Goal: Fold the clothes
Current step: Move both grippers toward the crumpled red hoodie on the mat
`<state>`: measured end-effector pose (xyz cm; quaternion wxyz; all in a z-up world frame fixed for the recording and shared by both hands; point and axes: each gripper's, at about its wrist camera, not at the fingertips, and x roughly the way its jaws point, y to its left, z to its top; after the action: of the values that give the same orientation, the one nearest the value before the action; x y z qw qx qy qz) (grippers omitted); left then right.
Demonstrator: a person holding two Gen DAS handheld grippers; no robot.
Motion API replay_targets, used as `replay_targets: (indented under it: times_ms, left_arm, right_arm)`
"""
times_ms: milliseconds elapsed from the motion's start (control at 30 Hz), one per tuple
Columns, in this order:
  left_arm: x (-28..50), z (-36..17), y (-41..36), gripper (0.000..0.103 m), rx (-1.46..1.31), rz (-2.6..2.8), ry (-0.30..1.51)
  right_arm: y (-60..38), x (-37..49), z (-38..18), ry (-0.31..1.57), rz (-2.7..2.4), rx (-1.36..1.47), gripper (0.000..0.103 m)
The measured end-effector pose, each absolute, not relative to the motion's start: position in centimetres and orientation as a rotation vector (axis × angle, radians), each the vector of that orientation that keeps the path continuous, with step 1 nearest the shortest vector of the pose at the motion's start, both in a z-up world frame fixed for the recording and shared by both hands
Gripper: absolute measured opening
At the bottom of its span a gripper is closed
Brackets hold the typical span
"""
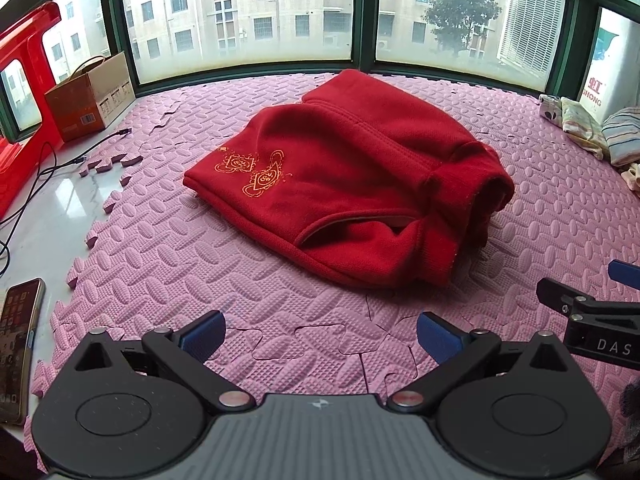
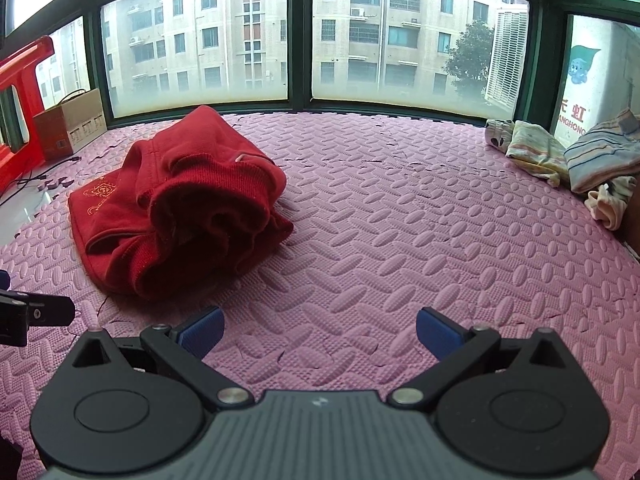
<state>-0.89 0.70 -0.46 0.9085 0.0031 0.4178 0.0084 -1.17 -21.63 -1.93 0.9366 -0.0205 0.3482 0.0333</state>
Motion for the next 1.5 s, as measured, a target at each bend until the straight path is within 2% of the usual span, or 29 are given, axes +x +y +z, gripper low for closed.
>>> replay_targets:
  times_ms: [1500]
  left_arm:
    - [-0.1,-0.8,0.4,0.103,0.019,0.022,0.883]
  right_arm:
    - [-19.8,-0.5,-2.2,0.811,0.168,-0.096,0.103]
